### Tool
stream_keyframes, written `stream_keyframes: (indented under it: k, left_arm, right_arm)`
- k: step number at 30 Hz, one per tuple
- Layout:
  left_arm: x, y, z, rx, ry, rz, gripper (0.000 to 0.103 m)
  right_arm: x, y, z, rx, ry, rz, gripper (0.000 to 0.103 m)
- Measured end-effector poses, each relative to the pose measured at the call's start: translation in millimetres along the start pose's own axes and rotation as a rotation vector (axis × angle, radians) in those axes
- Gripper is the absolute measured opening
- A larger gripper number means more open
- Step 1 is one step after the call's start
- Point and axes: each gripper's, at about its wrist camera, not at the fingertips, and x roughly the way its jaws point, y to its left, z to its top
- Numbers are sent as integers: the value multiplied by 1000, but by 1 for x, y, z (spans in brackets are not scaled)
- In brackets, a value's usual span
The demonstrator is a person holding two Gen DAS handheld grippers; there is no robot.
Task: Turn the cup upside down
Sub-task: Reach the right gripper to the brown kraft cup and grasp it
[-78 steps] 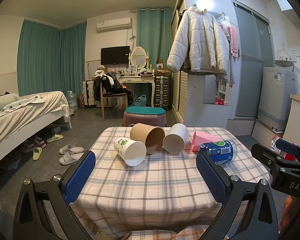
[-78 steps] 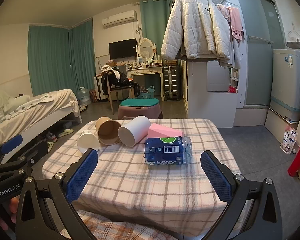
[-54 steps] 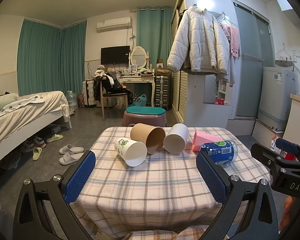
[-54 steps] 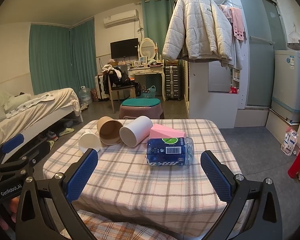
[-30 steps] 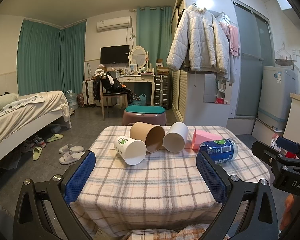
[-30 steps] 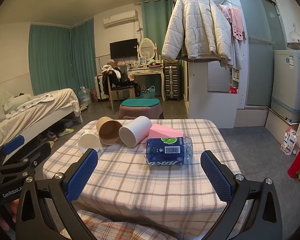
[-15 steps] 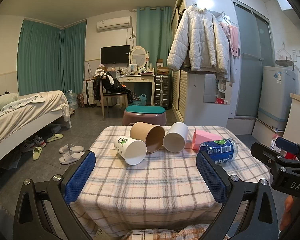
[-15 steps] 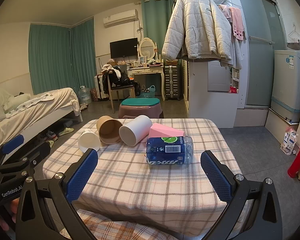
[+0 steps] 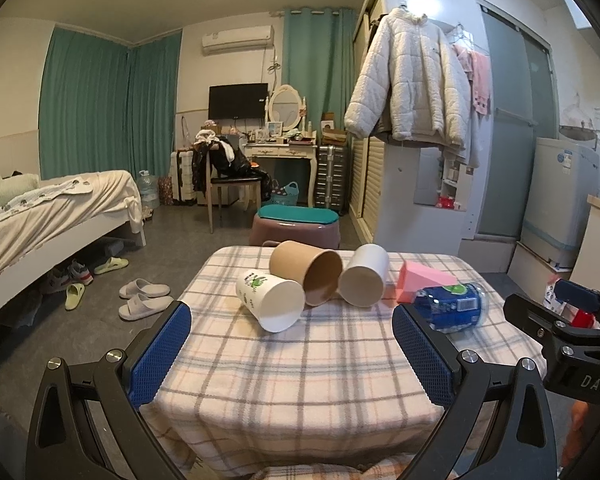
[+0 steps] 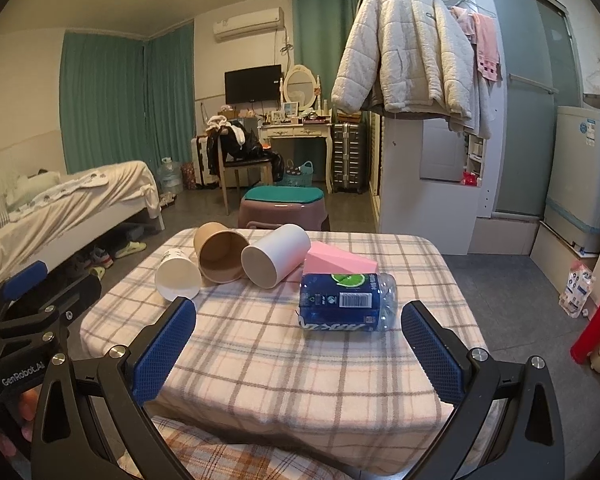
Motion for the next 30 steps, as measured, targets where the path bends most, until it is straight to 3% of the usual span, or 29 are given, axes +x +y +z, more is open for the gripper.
stream_keyframes:
  k: [6,14,23,30]
  left_arm:
    - [31,26,7,-23,35,36,103]
    - [86,81,16,-61,104,105,103]
    - [155,132,17,-98,197,226,103]
    - [184,155,5,-148,234,239,103]
  right_arm:
    - [34,20,19,-27,47,23,103]
    - [111,71,59,-142,111,111,103]
    - [230,108,82,-287,335,209,103]
    - [297,124,74,-374,485,215,103]
